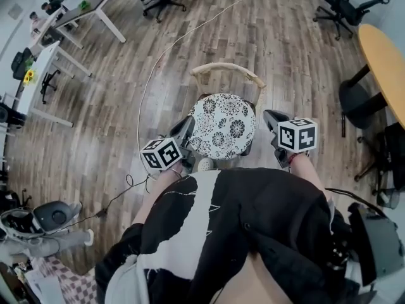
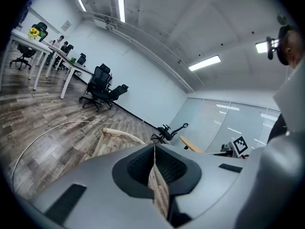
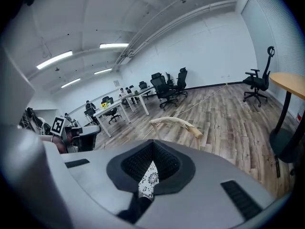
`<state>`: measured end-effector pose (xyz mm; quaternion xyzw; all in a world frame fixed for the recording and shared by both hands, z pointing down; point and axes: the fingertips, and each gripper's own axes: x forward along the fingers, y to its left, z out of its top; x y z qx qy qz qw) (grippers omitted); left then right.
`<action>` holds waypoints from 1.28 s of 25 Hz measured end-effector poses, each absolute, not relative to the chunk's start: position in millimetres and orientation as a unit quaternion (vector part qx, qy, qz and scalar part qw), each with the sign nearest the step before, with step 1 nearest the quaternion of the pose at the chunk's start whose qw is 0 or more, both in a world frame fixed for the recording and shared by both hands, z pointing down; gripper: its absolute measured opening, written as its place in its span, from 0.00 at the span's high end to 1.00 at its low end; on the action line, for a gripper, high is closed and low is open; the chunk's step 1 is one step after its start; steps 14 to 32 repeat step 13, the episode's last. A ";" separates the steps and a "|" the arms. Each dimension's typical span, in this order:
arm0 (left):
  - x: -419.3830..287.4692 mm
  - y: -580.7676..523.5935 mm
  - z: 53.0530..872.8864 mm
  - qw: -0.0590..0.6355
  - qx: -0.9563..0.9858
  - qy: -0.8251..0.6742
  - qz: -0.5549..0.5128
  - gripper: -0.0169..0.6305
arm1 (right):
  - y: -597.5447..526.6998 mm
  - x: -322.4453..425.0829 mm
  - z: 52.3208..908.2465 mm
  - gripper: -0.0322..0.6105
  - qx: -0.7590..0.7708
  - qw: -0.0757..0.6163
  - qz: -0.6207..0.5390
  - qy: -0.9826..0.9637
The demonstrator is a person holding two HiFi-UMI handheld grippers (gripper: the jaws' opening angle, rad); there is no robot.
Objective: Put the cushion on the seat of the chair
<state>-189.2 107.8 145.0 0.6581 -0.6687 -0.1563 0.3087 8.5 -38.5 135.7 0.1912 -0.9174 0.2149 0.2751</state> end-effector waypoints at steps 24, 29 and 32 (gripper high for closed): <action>-160.9 105.0 134.0 0.300 0.665 -0.667 -0.149 0.94 | -34.4 36.2 132.0 0.93 0.186 0.275 0.215 -0.918; -160.9 105.0 134.0 0.300 0.665 -0.667 -0.149 0.94 | -34.4 36.2 132.0 0.93 0.186 0.275 0.215 -0.918; -160.9 105.0 134.0 0.300 0.665 -0.667 -0.149 0.94 | -34.4 36.2 132.0 0.93 0.186 0.275 0.215 -0.918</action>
